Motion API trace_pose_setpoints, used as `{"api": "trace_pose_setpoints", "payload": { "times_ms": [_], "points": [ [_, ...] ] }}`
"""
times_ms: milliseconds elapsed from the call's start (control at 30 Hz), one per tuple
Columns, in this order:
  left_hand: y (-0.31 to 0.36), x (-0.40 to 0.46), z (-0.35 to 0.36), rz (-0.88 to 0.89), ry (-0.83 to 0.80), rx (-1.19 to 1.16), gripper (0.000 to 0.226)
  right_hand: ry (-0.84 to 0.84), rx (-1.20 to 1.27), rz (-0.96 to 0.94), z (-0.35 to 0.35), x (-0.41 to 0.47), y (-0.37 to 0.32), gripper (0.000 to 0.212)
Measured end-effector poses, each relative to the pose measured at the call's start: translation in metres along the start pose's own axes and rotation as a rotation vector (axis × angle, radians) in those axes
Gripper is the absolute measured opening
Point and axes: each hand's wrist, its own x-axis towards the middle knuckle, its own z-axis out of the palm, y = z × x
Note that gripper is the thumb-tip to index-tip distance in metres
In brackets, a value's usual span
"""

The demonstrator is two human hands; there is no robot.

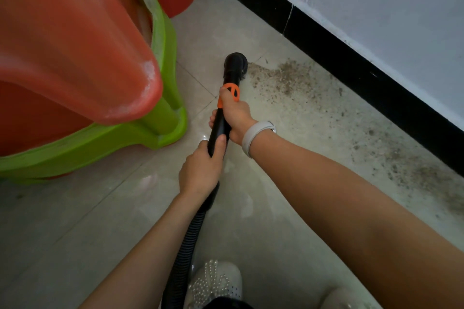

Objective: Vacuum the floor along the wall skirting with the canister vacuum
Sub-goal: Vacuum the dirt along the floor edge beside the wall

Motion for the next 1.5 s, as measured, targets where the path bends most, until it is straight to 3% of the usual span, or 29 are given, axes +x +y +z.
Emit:
{"api": "trace_pose_setpoints", "payload": {
  "times_ms": [100, 533, 1033, 1500],
  "points": [
    [0.004, -0.005, 0.004, 0.007, 0.039, 0.146, 0.054, 0.029, -0.006, -0.003, -0.004, 0.002, -0.005, 0.034],
    [0.007, -0.013, 0.010, 0.158, -0.227, 0.005, 0.044, 0.248, 0.043, 0.007, -0.047, -0.005, 0.002, 0.032],
    [0.019, 0.015, -0.006, 0.074, 0.013, 0.050, 0.051, -0.001, -0.028, -0.011, -0.004, 0.015, -0.024, 0.031],
    [0.047, 0.001, 0.027, 0.217, -0.259, 0.129, 0.044, 0.180, 0.135, 0.019, -0.081, 0.005, -0.027, 0.031]
  ]
}}
